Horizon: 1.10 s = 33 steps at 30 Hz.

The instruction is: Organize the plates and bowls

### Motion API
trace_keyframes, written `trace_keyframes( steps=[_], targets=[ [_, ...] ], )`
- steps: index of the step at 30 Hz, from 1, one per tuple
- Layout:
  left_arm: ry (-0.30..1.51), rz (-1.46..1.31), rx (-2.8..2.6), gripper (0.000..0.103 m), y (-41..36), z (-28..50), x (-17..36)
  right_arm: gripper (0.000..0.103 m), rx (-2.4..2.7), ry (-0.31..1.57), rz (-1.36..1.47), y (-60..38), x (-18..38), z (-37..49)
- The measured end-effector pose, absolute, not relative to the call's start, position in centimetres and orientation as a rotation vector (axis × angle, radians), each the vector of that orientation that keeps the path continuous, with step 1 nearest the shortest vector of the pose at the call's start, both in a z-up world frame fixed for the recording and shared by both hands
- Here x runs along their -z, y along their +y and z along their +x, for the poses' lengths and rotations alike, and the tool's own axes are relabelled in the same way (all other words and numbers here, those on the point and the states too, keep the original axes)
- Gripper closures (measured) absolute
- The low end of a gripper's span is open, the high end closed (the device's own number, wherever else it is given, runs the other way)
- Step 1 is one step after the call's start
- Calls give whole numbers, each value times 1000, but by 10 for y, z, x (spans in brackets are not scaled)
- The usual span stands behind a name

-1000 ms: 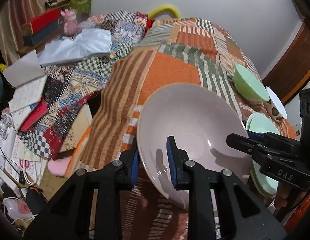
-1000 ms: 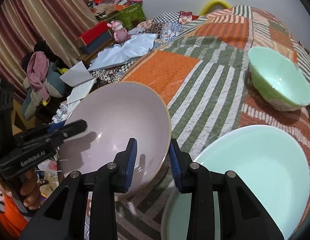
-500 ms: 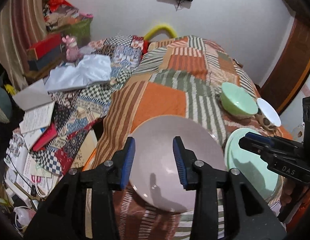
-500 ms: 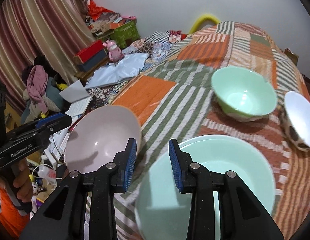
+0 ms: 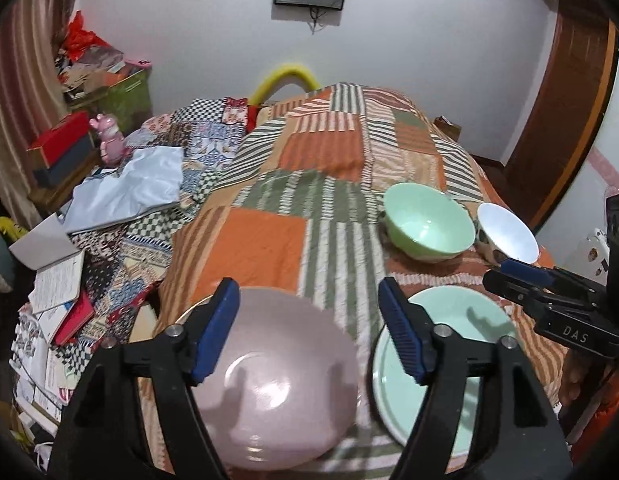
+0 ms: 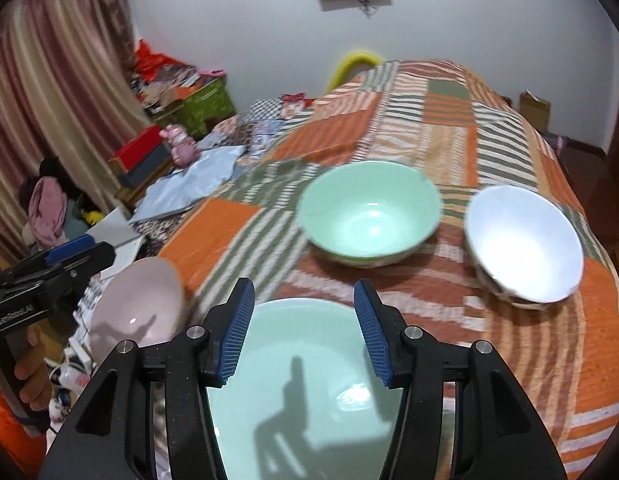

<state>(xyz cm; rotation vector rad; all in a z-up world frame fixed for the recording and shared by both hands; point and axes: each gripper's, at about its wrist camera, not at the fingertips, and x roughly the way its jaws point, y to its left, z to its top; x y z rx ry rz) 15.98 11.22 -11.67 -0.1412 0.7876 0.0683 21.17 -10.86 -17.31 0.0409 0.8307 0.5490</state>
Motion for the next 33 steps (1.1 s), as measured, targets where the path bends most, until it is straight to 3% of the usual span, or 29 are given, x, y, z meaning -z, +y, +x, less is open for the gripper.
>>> trace_keyframes(
  steps=[2,33],
  targets=[
    [786,-140,-59,25,105,170,117,55,-526,836,56,-118,176,219],
    [953,-32,55,24,47,319,178,57,-441,1016,82,-116,222,303]
  ],
)
